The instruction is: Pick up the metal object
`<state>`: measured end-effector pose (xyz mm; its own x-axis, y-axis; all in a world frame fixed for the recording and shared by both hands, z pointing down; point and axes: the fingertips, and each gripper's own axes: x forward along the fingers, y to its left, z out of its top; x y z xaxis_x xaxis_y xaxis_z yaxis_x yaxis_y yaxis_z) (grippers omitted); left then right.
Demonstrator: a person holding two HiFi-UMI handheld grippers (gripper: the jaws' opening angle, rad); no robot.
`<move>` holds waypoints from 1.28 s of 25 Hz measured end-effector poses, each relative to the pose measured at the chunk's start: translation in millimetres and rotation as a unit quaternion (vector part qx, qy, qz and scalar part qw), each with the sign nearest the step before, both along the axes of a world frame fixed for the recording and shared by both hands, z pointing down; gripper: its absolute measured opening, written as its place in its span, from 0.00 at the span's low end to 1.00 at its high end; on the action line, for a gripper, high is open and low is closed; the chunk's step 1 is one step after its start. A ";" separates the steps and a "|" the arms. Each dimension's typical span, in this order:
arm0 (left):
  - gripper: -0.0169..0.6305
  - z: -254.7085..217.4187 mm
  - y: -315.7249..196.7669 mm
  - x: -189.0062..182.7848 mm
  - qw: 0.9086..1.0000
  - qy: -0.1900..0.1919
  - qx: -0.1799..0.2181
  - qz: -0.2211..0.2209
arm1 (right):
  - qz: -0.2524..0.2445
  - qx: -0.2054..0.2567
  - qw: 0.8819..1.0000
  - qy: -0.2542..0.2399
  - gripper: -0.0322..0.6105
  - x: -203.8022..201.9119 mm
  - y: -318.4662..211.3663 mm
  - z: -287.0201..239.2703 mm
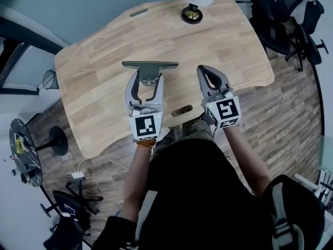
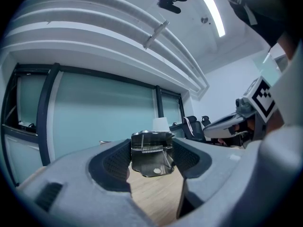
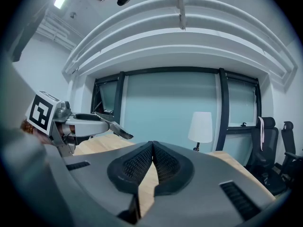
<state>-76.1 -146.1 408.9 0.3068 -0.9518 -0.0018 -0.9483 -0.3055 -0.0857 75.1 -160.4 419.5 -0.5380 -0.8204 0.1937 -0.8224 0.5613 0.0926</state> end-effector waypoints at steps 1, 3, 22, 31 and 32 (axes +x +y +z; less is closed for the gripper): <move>0.45 0.0 0.5 -0.5 1.000 0.001 -0.002 -0.001 | -0.001 0.000 1.000 0.001 0.06 -0.6 0.0 -0.1; 0.45 -0.2 1.4 -0.9 1.000 0.002 -0.004 -0.002 | -0.002 0.001 1.000 0.001 0.06 -1.3 0.2 -0.8; 0.45 -0.6 11.8 2.1 1.000 0.004 -0.003 -0.001 | -0.022 -0.005 1.000 -0.008 0.06 -9.1 10.9 2.9; 0.45 3.9 14.1 1.2 1.000 0.000 -0.008 -0.005 | -0.038 -0.004 0.999 -0.011 0.06 -13.2 14.4 4.4; 0.45 4.3 14.2 1.2 1.000 0.001 -0.009 -0.005 | -0.037 -0.003 0.999 -0.012 0.06 -12.7 13.9 4.2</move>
